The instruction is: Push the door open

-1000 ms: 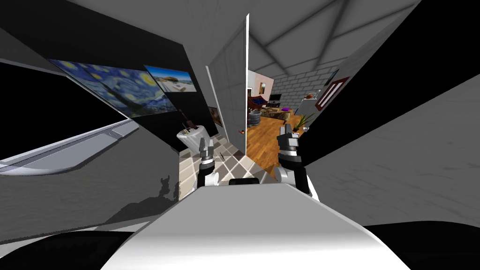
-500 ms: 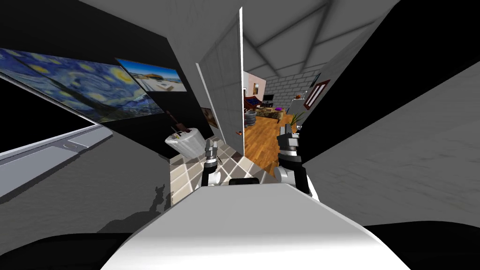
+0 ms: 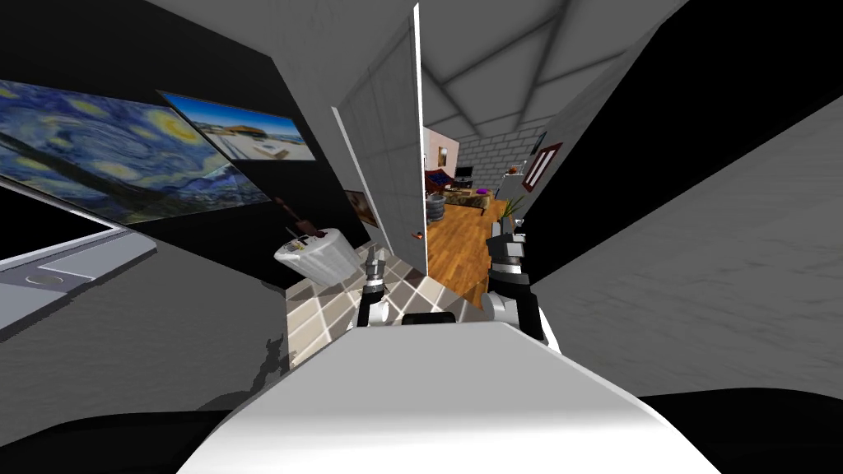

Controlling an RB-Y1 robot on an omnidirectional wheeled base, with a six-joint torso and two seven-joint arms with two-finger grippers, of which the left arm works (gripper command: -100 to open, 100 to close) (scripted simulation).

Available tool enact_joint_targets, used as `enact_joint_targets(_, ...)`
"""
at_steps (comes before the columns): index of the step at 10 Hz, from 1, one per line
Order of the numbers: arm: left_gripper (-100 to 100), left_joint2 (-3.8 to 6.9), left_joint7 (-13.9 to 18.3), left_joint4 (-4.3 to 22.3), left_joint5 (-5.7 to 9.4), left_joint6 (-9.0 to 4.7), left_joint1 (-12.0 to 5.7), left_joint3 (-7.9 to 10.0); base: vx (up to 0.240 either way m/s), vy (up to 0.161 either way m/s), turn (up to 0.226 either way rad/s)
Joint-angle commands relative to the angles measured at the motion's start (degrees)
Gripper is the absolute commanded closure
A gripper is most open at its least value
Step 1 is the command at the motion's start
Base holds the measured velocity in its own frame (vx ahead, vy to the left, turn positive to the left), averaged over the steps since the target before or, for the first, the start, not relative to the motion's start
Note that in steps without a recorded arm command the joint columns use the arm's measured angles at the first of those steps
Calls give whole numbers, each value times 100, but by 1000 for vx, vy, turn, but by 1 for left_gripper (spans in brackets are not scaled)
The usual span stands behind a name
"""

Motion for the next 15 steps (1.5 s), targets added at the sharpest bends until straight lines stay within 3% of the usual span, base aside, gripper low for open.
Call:
enact_joint_targets(1,-100,20,3,265,24,-42,-102,-16,47,44,-142)
enact_joint_targets(4,-100,85,24,812,93,-94,-330,-54,60,85,-191)
enact_joint_targets(5,-100,85,24,857,93,-94,-330,-54,52,66,-76)
enact_joint_targets(15,-100,201,72,2270,256,-217,-874,-145,43,59,-135)
